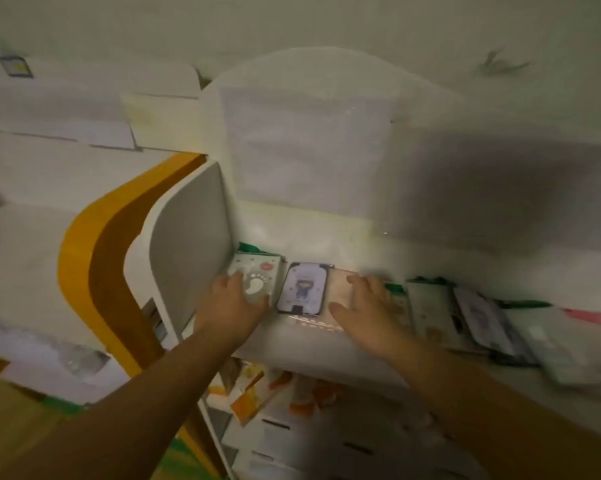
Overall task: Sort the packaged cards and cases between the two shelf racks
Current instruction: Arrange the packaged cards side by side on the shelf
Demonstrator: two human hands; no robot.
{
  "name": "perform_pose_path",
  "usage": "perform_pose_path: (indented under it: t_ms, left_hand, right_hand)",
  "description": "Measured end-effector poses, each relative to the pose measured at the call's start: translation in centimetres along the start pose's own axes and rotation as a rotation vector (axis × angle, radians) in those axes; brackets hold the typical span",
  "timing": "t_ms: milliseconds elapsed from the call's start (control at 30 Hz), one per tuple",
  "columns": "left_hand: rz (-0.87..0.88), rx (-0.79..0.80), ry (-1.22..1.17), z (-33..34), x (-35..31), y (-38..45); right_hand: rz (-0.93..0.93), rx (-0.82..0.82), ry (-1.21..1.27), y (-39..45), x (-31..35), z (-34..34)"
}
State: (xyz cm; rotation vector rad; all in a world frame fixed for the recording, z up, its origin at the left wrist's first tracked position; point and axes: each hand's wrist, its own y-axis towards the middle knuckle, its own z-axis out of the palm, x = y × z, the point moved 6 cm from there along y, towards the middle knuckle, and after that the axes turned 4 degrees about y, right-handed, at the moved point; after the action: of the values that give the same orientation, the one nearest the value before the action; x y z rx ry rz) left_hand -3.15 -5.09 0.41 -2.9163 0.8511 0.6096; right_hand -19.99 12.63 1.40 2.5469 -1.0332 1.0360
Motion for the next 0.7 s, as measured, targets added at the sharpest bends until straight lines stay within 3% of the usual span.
perform_pose_path:
  t_ms: [100, 300, 433, 700]
  left_hand:
    - [0.089, 0.025, 0.038, 1.0, 0.3, 1.9]
    - [0.058, 0.171, 0.24, 3.6, 0.6, 4.3]
    - [0.094, 0.192, 0.28, 3.1, 1.3, 4.6]
    - [0.254, 0.125, 0.462, 1.1, 1.2, 4.6]
  right_hand:
    - [0.042, -0.008, -0.044, 1.6, 0.4, 2.1]
    - [0.076, -0.102, -0.138, 5.0, 0.6, 5.1]
    - [0.108, -0.112, -0.204, 6.3, -0.3, 6.5]
    - [0.125, -0.1, -0.052, 8.3, -0.9, 6.7]
